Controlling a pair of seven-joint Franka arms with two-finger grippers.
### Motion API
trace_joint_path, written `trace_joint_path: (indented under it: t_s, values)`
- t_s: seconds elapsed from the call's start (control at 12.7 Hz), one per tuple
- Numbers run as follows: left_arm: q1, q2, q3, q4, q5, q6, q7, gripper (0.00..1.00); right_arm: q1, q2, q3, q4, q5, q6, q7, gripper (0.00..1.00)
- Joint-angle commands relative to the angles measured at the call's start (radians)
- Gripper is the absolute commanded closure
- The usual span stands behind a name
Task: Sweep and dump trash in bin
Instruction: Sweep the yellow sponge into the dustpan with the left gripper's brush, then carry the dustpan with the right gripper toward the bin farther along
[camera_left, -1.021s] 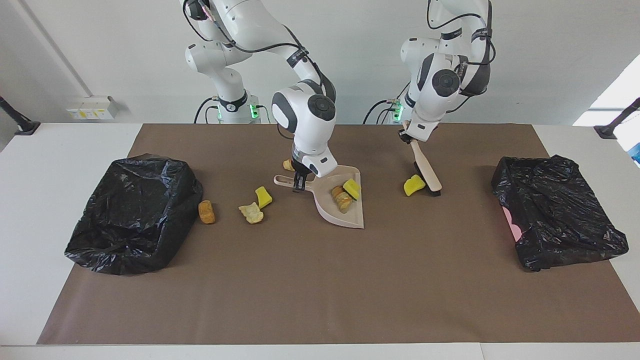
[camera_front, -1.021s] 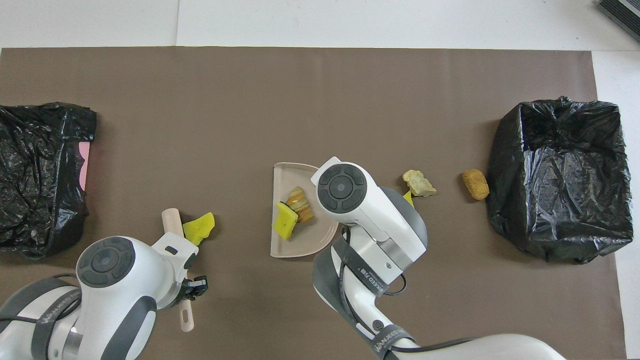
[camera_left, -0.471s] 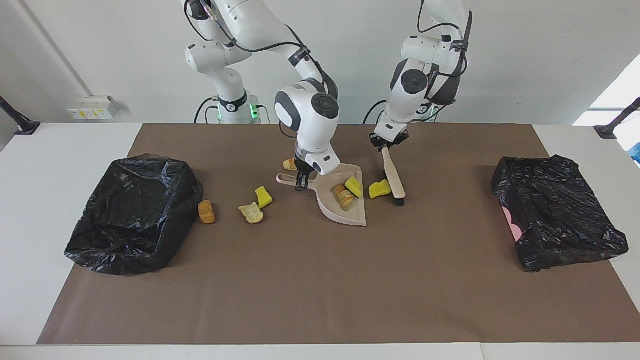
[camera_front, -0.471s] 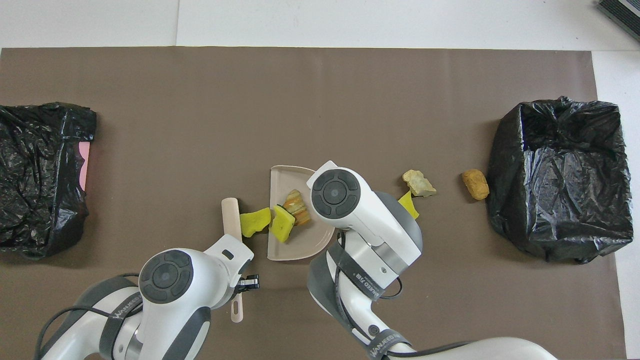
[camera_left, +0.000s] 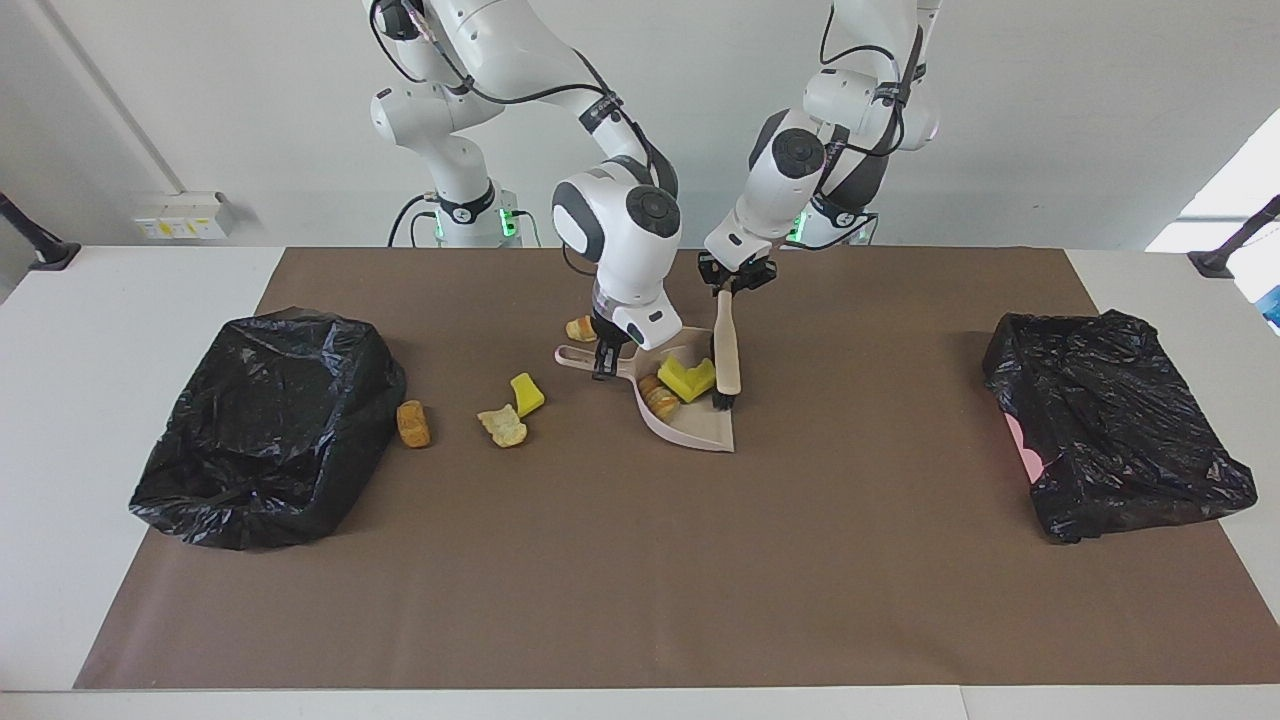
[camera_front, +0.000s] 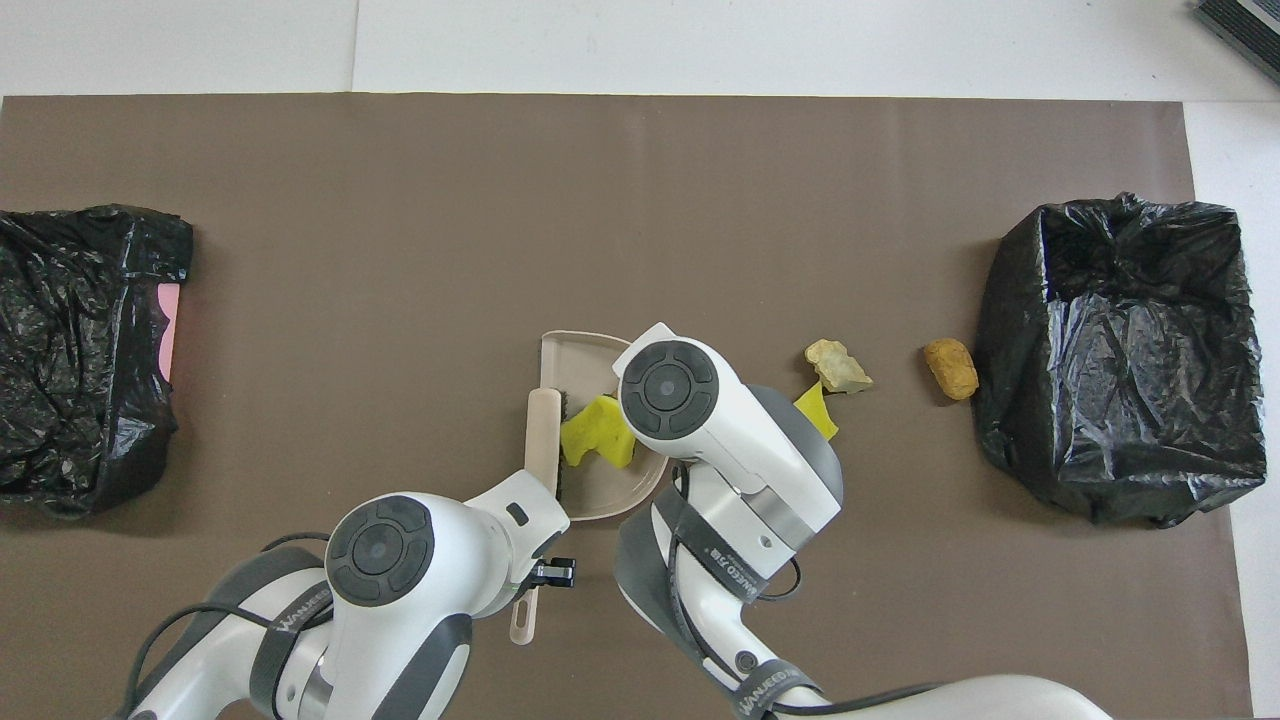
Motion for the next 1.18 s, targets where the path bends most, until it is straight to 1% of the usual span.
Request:
trace_joint_path:
  t_s: [0.0,0.16,0.31,0.47,0.55,0.63,0.71,0.79,0.94,1.02,1.1]
  values:
    - [-0.01,0.021,0.02,0.028,-0.023,-0.013,-0.002,1.0,-0.014,-0.014,0.006,-0.02,-0.014,0.001,0.032,1.0]
    - [-0.001,0.017,0.025,0.046,-0.018,-0.073,-0.064,1.0,-0.016,-0.023,0.006,-0.015,-0.013,-0.002,0.035,1.0]
    - [0.051,0.007,0.026,0.12,0.009,-0.186,-0.097,1.0,-0.026,-0.035,0.006,-0.012,-0.005,-0.005,0.022,1.0]
    - [0.096,-0.006,0.025,0.221,0.143,-0.31,-0.119,1.0,-0.037,-0.055,0.006,-0.013,-0.004,-0.009,0.015,1.0]
    - [0.114,-0.013,0.025,0.259,0.191,-0.361,-0.119,1.0,-0.043,-0.066,0.006,-0.013,-0.004,-0.012,0.013,1.0]
    - [0.131,-0.016,0.025,0.286,0.205,-0.406,-0.119,1.0,-0.051,-0.074,0.008,-0.013,-0.004,-0.018,0.012,1.0]
    - [0.133,-0.019,0.025,0.29,0.215,-0.448,-0.133,1.0,-0.056,-0.084,0.008,-0.012,-0.002,-0.025,-0.001,1.0]
    - [0.128,-0.043,0.02,0.278,0.216,-0.479,-0.191,1.0,-0.075,-0.092,0.006,-0.004,-0.002,-0.028,-0.04,1.0]
    - [0.096,-0.091,0.011,0.222,0.215,-0.478,-0.268,1.0,-0.124,-0.119,0.006,0.014,0.028,-0.064,-0.149,1.0]
    - [0.048,-0.124,0.011,0.18,0.215,-0.458,-0.297,1.0,-0.158,-0.129,0.006,0.029,0.056,-0.093,-0.198,1.0]
    - [0.021,-0.149,0.01,0.156,0.209,-0.449,-0.338,1.0,-0.192,-0.138,0.006,0.049,0.067,-0.12,-0.247,1.0]
